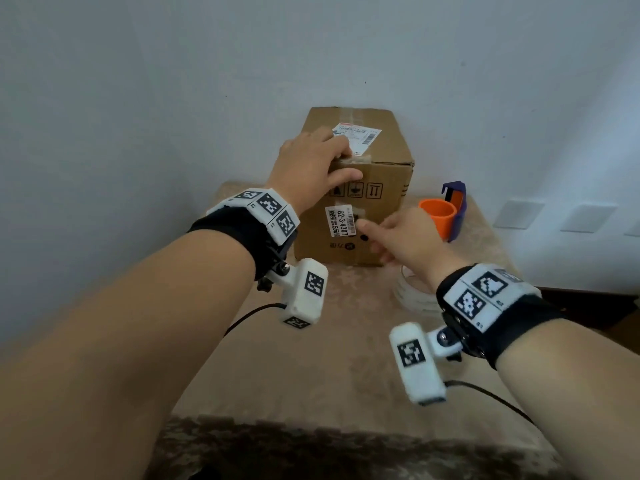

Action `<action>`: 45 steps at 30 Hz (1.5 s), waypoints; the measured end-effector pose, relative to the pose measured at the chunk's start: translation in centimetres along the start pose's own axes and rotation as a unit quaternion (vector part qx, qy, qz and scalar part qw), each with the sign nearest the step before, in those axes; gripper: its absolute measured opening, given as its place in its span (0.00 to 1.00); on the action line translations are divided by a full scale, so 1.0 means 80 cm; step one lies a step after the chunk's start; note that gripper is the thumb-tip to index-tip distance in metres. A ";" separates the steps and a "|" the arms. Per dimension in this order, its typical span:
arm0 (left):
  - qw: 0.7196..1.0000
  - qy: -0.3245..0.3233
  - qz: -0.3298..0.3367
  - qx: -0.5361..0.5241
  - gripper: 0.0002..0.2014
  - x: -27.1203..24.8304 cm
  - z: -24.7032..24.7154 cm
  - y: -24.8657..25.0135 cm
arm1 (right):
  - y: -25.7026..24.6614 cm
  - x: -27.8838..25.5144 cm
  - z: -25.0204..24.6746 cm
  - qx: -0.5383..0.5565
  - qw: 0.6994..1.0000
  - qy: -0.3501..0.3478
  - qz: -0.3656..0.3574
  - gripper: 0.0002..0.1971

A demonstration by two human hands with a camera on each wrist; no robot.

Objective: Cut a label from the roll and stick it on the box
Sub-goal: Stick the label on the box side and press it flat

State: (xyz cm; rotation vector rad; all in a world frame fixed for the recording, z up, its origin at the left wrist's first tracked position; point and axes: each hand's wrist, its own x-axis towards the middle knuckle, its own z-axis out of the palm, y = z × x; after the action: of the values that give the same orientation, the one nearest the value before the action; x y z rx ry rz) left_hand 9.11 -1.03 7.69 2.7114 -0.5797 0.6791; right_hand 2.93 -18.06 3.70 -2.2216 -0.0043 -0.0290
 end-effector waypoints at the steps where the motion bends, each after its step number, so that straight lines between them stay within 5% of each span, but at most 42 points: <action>1: 1.000 0.002 0.006 -0.010 0.20 0.000 -0.002 -0.004 | -0.006 0.000 -0.006 -0.070 0.993 0.063 -0.069 0.21; 4: 0.999 0.012 0.018 -0.028 0.20 -0.003 0.000 -0.011 | -0.033 0.015 -0.021 -0.205 0.924 0.225 -0.233 0.16; 6: 0.999 0.025 0.030 -0.029 0.22 -0.007 0.006 -0.014 | -0.039 0.036 -0.022 -0.262 0.901 0.215 -0.271 0.21; 9: 0.998 0.047 0.033 -0.011 0.23 -0.012 0.014 -0.015 | -0.027 0.060 -0.011 -0.292 0.904 0.162 -0.267 0.23; 13: 0.997 0.053 0.034 0.038 0.26 -0.020 0.022 -0.017 | -0.015 0.067 -0.003 -0.268 0.898 0.203 -0.284 0.23; 23: 0.990 0.056 0.049 0.118 0.39 -0.037 0.042 -0.018 | -0.007 0.060 0.005 -0.372 0.868 0.182 -0.275 0.35; 32: 0.990 0.094 -0.001 0.102 0.27 -0.025 0.037 0.009 | -0.009 0.056 -0.039 -0.329 0.896 0.047 -0.295 0.44; 36: 0.983 0.117 0.012 0.145 0.38 -0.033 0.060 0.008 | -0.004 0.054 -0.044 -0.305 0.905 0.020 -0.297 0.42; 41: 0.975 0.067 0.007 0.212 0.55 -0.043 0.062 0.010 | -0.010 0.048 -0.043 -0.277 0.916 0.012 -0.289 0.40; 45: 0.988 0.117 -0.019 0.104 0.34 -0.032 0.045 0.015 | -0.012 0.051 -0.047 -0.255 0.924 0.008 -0.285 0.39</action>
State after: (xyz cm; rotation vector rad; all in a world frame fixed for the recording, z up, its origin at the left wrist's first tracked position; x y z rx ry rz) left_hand 7.88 -2.63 3.53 2.7642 -0.4188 1.0839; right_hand 6.94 -20.47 6.82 -2.6600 -0.7096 -0.4090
